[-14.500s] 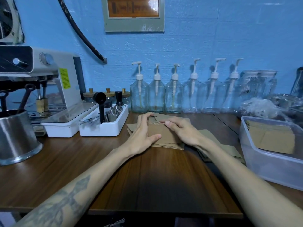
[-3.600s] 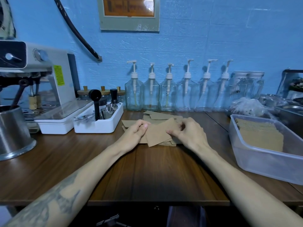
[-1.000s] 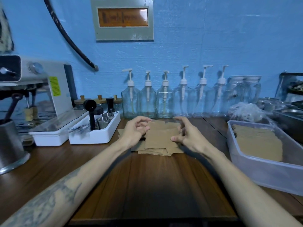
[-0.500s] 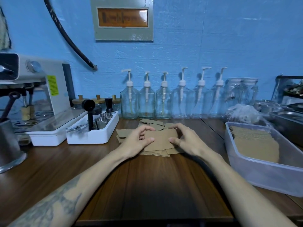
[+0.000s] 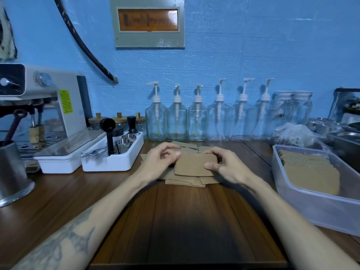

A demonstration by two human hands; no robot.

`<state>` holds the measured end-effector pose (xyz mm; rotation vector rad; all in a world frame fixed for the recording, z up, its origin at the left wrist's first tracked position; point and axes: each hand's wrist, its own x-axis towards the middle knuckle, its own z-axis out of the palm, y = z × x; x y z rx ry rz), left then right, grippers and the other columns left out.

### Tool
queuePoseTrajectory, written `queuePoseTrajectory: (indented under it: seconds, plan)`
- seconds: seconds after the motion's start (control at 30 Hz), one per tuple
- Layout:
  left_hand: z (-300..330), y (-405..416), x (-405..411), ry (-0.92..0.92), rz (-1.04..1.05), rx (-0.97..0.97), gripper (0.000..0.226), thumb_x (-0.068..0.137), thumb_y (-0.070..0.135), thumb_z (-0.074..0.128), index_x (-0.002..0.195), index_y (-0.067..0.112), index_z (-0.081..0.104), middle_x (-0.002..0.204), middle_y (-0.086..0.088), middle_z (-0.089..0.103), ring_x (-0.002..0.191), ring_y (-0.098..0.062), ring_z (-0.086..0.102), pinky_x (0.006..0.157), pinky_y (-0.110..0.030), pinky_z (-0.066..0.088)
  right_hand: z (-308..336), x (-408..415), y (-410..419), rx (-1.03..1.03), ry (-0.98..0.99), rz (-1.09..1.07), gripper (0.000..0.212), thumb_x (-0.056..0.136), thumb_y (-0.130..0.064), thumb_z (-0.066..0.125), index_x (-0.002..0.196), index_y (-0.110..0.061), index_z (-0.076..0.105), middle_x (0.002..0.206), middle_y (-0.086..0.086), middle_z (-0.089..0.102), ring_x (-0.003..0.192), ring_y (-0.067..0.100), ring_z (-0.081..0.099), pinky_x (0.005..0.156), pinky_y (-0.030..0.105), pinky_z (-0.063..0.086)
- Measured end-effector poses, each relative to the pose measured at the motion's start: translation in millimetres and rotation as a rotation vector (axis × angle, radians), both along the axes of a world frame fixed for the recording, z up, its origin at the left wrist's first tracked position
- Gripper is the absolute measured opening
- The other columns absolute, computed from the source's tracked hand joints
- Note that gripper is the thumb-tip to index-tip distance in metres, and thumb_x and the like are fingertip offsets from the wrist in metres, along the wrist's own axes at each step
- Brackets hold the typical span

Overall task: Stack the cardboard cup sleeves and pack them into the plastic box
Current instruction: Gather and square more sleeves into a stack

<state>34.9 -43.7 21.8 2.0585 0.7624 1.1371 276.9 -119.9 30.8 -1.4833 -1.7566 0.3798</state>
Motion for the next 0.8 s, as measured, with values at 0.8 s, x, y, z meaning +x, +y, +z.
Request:
queuePoseTrajectory:
  seconds: [0.8]
  plan:
    - [1.1,55.5,-2.7,0.604,0.341,0.194,0.066,0.093,0.065,0.043,0.140,0.019,0.049,0.138,0.000,0.048,0.129,-0.019,0.044,0.108,-0.044,0.038,-4.1,17.1,7.0,-0.022,-0.035,-0.025,0.032,0.088,-0.023,0.072,0.113,-0.040,0.060,0.100,-0.014,0.060,0.090,0.008,0.051,0.087,0.028,0.040]
